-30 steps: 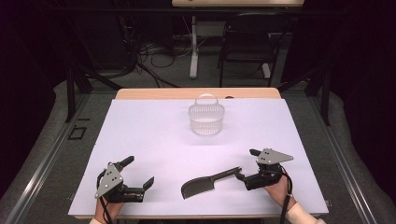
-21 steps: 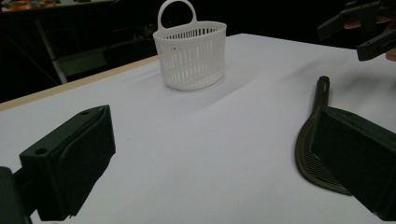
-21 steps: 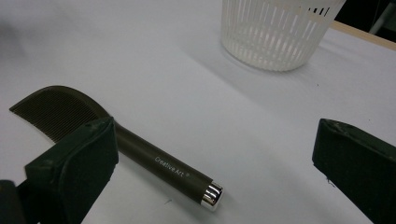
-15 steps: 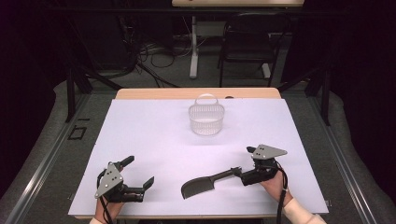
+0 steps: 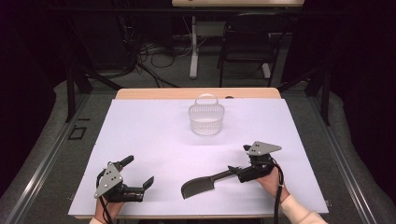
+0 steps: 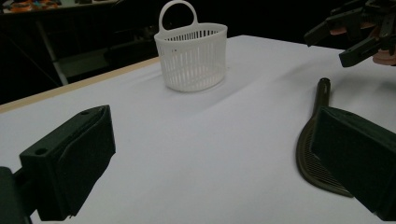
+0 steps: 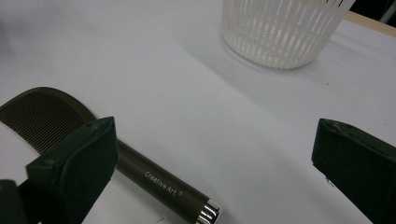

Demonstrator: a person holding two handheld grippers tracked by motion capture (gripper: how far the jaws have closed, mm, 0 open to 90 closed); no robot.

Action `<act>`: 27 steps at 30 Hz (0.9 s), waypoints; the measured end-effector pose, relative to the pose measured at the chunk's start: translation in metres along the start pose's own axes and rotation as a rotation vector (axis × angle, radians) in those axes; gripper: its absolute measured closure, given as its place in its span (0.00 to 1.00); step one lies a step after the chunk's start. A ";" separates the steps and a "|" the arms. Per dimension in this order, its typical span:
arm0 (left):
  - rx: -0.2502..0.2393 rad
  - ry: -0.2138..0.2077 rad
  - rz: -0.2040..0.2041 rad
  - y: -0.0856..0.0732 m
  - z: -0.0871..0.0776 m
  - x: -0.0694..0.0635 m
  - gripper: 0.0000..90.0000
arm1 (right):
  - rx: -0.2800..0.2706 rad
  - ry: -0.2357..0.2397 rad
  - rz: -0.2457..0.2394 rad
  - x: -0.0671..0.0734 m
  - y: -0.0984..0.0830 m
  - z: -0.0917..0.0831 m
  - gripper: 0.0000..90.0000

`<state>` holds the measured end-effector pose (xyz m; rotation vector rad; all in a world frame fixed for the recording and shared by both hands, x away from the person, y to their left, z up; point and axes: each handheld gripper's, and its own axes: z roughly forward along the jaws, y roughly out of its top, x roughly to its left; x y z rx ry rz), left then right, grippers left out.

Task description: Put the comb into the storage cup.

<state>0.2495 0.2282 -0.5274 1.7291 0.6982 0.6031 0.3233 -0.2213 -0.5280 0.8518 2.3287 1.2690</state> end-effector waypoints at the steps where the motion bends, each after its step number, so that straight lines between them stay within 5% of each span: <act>1: 0.002 -0.001 0.003 0.000 0.000 0.000 0.00 | 0.004 -0.002 0.000 0.000 0.001 0.001 0.02; 11: 0.000 0.002 0.007 0.000 0.000 -0.001 0.00 | 0.071 0.003 -0.029 0.000 0.003 0.012 0.20; 17: -0.007 0.003 0.008 0.001 -0.001 -0.001 0.00 | 0.122 -0.004 -0.049 0.002 0.003 0.020 0.49; 18: -0.007 0.003 0.008 0.001 -0.001 -0.001 0.00 | 0.126 -0.002 -0.050 0.002 0.003 0.020 0.61; 19: -0.006 0.003 0.009 0.001 -0.001 -0.001 0.00 | 0.126 -0.002 -0.050 0.002 0.003 0.020 0.61; 21: -0.006 0.001 0.007 0.001 -0.001 -0.001 0.00 | 0.140 -0.010 -0.050 0.002 0.002 0.021 0.79; 27: -0.003 -0.001 0.007 0.001 -0.001 -0.001 0.00 | 0.163 0.001 -0.073 0.001 0.000 0.021 0.95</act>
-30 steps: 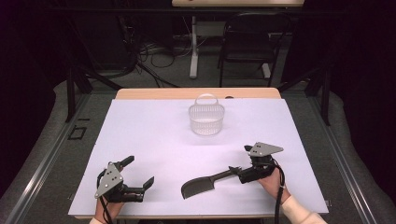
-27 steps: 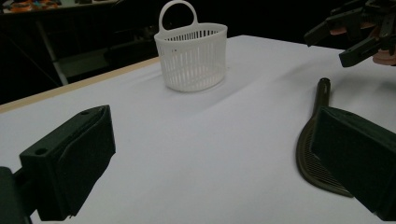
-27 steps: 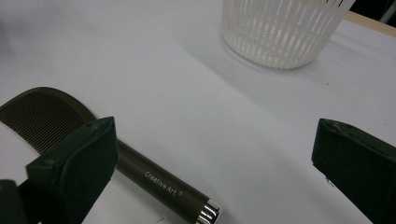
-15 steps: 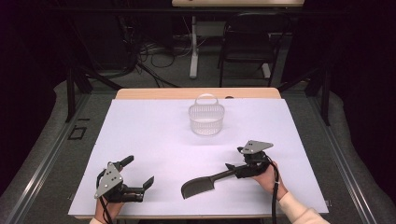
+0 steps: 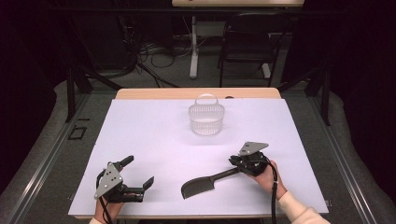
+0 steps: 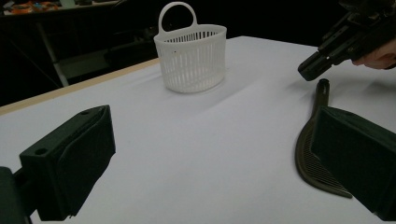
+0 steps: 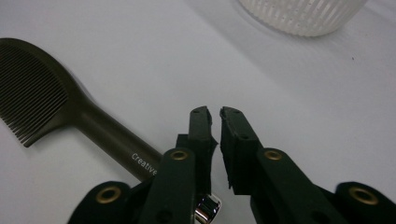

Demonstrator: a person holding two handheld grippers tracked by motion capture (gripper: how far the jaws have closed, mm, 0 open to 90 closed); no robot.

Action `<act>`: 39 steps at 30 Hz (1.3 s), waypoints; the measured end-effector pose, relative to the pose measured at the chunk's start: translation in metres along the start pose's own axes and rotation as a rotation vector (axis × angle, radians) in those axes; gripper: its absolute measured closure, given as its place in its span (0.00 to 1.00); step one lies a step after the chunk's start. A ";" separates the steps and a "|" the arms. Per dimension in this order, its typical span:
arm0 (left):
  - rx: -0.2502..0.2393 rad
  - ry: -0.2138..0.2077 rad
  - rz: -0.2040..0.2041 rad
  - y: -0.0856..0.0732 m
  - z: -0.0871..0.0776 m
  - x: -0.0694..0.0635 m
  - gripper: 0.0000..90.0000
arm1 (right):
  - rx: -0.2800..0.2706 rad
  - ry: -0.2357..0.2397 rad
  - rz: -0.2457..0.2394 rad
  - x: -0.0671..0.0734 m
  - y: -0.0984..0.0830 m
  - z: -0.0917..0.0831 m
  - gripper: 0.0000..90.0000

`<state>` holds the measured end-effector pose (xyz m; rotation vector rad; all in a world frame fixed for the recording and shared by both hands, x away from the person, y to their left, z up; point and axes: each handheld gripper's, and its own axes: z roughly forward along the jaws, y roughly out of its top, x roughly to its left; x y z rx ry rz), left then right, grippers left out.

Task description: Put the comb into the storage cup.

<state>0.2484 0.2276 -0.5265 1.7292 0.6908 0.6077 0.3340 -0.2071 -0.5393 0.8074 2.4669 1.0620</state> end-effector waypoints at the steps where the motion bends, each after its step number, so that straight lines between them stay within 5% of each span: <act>1: 0.000 0.000 0.000 0.000 0.000 0.000 0.00 | 0.006 0.002 -0.009 0.000 0.000 0.000 0.98; 39: 0.000 0.002 0.010 0.001 -0.001 0.000 0.00 | 0.103 0.000 -0.065 0.009 -0.005 0.003 1.00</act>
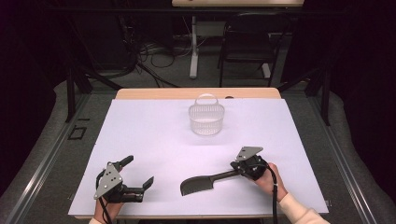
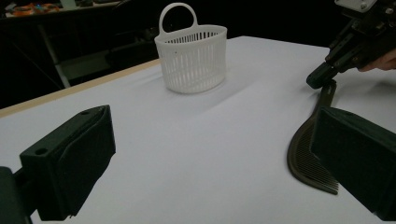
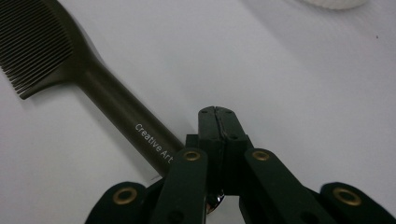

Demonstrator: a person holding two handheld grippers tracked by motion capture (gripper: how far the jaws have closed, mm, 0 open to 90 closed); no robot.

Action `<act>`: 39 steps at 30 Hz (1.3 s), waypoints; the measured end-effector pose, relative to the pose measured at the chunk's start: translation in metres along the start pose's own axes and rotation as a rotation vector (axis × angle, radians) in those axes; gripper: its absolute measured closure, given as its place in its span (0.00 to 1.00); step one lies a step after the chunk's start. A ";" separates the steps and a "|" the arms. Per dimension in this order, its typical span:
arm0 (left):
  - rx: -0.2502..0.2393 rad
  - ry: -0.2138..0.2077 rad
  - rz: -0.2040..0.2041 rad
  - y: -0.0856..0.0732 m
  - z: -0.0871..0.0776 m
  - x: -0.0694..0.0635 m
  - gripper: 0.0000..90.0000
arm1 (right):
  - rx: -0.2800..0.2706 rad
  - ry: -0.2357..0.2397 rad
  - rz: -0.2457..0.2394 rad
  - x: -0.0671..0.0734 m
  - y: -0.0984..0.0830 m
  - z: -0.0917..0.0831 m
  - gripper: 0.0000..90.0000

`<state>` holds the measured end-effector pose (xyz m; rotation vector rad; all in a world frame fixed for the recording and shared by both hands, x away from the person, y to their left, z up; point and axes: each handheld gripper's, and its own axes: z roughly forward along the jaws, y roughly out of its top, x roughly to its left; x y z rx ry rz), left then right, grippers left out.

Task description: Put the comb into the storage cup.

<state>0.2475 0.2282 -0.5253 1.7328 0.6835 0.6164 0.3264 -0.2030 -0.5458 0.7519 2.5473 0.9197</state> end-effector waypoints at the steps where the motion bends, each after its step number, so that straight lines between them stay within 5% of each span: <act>1: -0.001 0.000 -0.001 0.000 0.000 0.000 0.00 | 0.001 0.000 0.002 0.000 0.000 0.000 1.00; 39: -0.006 0.006 0.001 0.001 -0.001 0.000 0.00 | 0.056 0.052 0.048 0.011 -0.003 -0.008 0.99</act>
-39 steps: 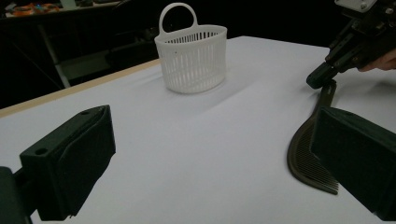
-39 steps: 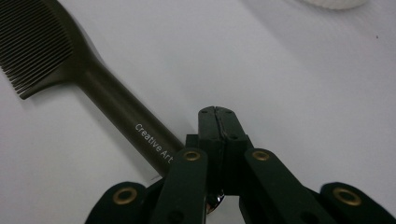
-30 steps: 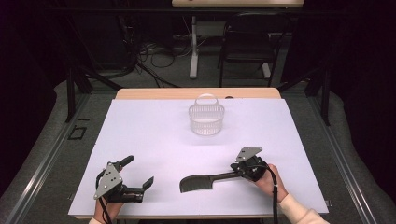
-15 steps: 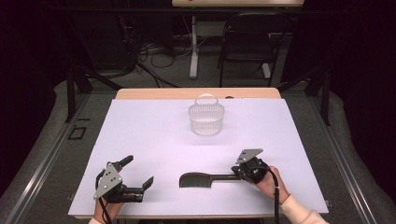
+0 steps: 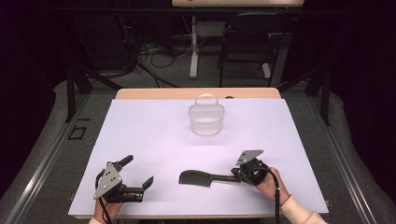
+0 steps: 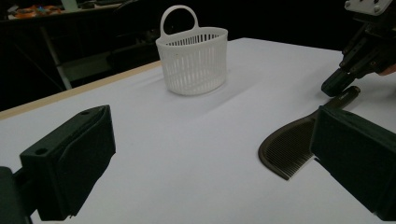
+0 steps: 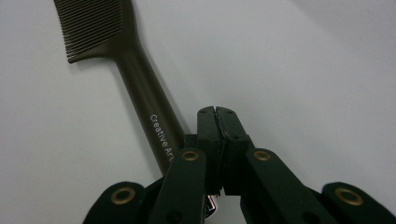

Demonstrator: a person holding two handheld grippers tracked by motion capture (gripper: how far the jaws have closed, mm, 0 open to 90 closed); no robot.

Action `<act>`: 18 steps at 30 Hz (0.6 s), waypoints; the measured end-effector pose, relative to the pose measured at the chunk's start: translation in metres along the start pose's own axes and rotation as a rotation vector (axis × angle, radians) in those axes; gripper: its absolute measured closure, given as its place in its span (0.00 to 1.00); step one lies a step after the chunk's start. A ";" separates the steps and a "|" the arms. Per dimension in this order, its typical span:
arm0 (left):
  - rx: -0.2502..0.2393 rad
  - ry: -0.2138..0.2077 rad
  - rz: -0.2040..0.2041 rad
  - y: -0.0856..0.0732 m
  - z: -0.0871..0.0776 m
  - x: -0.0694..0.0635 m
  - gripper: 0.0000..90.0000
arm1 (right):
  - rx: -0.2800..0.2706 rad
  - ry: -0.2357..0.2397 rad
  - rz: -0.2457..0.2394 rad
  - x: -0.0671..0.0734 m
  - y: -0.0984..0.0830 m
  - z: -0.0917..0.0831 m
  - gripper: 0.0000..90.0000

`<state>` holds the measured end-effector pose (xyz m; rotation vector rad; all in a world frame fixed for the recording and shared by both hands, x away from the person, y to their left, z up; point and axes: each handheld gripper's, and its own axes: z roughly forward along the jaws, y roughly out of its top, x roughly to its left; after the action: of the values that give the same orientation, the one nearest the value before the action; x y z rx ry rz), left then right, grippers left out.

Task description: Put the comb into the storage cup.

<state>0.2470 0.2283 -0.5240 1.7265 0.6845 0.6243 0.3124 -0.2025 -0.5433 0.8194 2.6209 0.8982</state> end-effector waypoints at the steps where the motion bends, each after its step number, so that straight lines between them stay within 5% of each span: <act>1: -0.001 0.001 -0.001 0.000 0.000 0.000 0.00 | -0.001 0.002 0.004 0.001 0.000 0.000 0.99; 18: -0.006 0.003 -0.001 0.000 0.000 0.000 0.00 | 0.009 0.012 0.002 0.006 0.000 -0.002 0.99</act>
<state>0.2464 0.2282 -0.5235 1.7194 0.6850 0.6276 0.3070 -0.2004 -0.5417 0.8217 2.6368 0.8945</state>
